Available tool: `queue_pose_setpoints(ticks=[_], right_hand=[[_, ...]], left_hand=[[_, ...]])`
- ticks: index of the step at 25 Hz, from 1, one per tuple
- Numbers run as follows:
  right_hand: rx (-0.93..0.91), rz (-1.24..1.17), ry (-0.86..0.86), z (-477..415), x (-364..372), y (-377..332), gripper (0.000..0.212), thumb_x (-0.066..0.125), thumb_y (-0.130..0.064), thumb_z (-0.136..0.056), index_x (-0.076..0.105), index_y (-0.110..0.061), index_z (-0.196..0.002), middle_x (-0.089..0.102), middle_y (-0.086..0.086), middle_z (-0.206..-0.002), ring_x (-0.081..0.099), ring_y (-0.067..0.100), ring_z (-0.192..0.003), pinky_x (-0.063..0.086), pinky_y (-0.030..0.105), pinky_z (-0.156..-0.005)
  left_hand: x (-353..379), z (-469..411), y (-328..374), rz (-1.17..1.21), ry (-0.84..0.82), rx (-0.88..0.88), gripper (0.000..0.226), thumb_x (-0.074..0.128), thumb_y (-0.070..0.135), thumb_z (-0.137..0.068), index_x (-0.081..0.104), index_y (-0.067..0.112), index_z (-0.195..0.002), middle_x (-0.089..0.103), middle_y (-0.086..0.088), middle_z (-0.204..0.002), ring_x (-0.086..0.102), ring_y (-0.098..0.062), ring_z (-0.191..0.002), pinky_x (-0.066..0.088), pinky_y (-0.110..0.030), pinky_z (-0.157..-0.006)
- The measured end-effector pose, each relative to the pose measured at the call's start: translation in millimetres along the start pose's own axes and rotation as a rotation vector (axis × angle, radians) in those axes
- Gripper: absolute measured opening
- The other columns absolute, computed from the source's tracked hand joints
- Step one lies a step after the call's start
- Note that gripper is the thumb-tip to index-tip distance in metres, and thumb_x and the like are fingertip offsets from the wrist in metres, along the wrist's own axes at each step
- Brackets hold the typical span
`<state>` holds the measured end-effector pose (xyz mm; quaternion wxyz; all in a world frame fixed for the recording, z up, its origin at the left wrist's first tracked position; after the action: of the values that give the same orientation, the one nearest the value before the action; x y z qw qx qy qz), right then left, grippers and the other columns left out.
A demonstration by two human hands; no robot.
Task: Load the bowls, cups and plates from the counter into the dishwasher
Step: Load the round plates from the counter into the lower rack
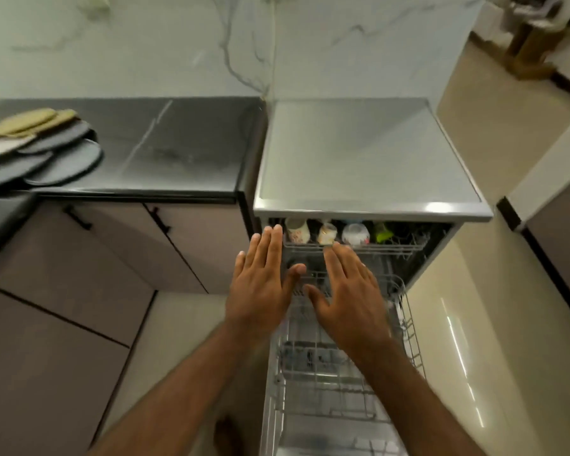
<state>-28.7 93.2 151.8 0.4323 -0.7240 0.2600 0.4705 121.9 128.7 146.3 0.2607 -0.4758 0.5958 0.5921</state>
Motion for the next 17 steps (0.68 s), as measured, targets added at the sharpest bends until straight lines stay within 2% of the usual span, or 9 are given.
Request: queue_pose_setpoints(ticks=[3, 6, 8, 12, 17], right_hand=[[-0.086, 0.005, 0.009, -5.3, -45.4, -78.1, 0.081, 0.054, -0.057, -0.096, 0.020, -0.019, -0.158, 0.023, 0.007, -0.166, 0.016, 0.023, -0.154, 0.025, 0.045, -0.123], [-0.149, -0.002, 0.045, -5.3, -81.8, -150.1, 0.080, 0.058, -0.054, -0.095, 0.023, -0.019, -0.157, 0.028, 0.007, -0.164, 0.023, 0.023, -0.152, 0.027, 0.045, -0.121], [-0.168, 0.006, 0.057, -7.8, -95.3, -201.2, 0.079, 0.056, -0.054, -0.095, 0.021, -0.021, -0.158, 0.025, 0.004, -0.165, 0.021, 0.021, -0.152, 0.027, 0.044, -0.121], [-0.213, 0.038, 0.081, -20.3, -96.8, -293.3, 0.079, 0.051, -0.057, -0.097, 0.019, -0.021, -0.159, 0.024, 0.003, -0.165, 0.022, 0.020, -0.152, 0.026, 0.041, -0.122], [-0.262, 0.029, 0.096, -54.2, -70.6, -405.8, 0.078, 0.052, -0.057, -0.095, 0.020, -0.022, -0.158, 0.027, 0.003, -0.163, 0.027, 0.021, -0.149, 0.035, 0.044, -0.117]], left_hand=[[-85.0, 11.0, -5.4, -0.031, 0.049, 0.004, 0.083, 0.015, 0.076, -0.098, -0.002, 0.029, -0.164, 0.002, 0.002, -0.174, -0.004, -0.017, -0.159, 0.006, -0.046, -0.129], [-158.0, 21.5, -19.2, -0.051, 0.090, 0.008, 0.082, 0.023, 0.072, -0.100, 0.000, 0.028, -0.165, 0.004, -0.001, -0.173, -0.003, -0.020, -0.159, 0.008, -0.050, -0.128], [-207.1, 29.3, -42.1, -0.055, 0.139, 0.003, 0.080, 0.029, 0.069, -0.101, 0.000, 0.030, -0.164, 0.006, -0.001, -0.173, -0.001, -0.020, -0.159, 0.010, -0.051, -0.128], [-284.5, 41.7, -95.6, -0.066, 0.194, 0.001, 0.082, 0.030, 0.072, -0.100, -0.002, 0.032, -0.164, 0.006, -0.001, -0.173, 0.001, -0.020, -0.159, 0.010, -0.049, -0.127], [-367.2, 50.9, -184.5, -0.090, 0.229, -0.008, 0.086, 0.019, 0.078, -0.094, -0.005, 0.033, -0.163, 0.003, 0.000, -0.173, -0.003, -0.018, -0.159, 0.005, -0.045, -0.127]])
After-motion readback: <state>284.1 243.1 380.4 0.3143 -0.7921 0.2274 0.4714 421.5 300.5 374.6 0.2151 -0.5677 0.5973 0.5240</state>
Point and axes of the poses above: each hand's wrist, its own z-axis away from the middle knuckle, its own x-axis out of the palm, y = z × x, the point moved 10 cm from there along -z, towards the middle knuckle
